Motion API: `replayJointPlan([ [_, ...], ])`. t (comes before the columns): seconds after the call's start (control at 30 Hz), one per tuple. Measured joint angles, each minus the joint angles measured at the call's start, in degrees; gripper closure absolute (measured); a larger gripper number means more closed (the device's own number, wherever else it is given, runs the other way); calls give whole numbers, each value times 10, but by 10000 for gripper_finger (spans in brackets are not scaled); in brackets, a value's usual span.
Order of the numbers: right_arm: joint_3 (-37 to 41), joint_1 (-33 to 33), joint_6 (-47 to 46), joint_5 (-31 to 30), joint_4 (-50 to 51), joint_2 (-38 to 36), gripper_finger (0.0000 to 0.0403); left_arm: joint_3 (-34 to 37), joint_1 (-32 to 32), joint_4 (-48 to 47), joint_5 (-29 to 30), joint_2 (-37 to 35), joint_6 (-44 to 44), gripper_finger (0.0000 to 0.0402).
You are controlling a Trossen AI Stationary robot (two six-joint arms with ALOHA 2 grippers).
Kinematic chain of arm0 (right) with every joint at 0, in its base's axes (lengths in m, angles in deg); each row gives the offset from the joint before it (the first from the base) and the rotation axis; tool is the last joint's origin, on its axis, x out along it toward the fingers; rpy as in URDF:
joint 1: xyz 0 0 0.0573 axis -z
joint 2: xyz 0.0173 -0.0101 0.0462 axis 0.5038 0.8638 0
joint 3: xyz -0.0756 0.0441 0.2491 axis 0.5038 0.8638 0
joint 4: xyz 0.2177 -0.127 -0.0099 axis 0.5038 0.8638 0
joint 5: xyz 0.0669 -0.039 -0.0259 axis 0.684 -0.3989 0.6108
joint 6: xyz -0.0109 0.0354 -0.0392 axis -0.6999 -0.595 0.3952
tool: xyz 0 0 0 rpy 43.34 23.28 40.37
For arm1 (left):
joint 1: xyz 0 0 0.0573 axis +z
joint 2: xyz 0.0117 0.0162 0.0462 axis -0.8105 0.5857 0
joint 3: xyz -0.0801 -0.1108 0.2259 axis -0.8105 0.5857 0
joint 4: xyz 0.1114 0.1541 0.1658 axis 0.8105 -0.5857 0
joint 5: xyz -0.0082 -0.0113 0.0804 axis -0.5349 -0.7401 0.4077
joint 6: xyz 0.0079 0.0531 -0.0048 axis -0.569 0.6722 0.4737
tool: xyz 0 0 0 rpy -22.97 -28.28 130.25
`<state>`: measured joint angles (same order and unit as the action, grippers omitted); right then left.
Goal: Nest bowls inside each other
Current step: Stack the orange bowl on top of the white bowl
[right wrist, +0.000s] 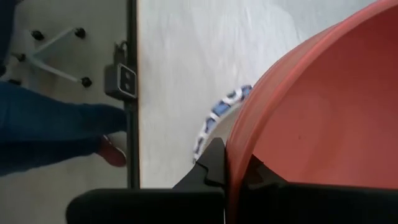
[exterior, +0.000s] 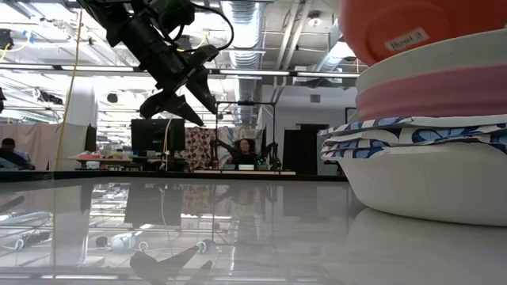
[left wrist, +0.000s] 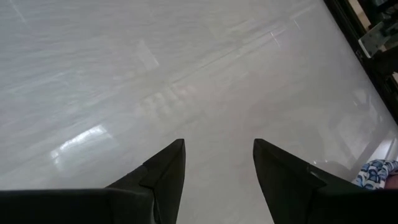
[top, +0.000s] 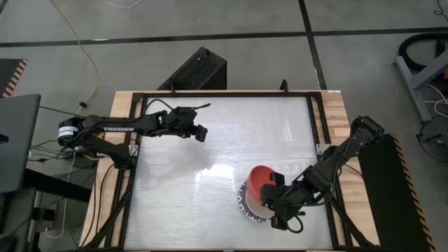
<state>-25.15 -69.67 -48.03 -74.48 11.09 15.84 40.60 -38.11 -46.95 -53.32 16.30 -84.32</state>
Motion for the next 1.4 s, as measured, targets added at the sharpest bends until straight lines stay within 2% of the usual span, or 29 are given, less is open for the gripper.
replayJointPlan([
  [0.67, 0, 0, 16, 13, 37, 0, 392, 0, 0, 0, 14, 0, 8, 223],
  [0.93, 0, -2, 33, 53, 34, 0, 392, 0, 0, 0, 15, 0, 9, 223],
  [1.4, 0, -2, 137, 114, 52, 0, 392, 0, 0, 0, 30, 0, 15, 223],
])
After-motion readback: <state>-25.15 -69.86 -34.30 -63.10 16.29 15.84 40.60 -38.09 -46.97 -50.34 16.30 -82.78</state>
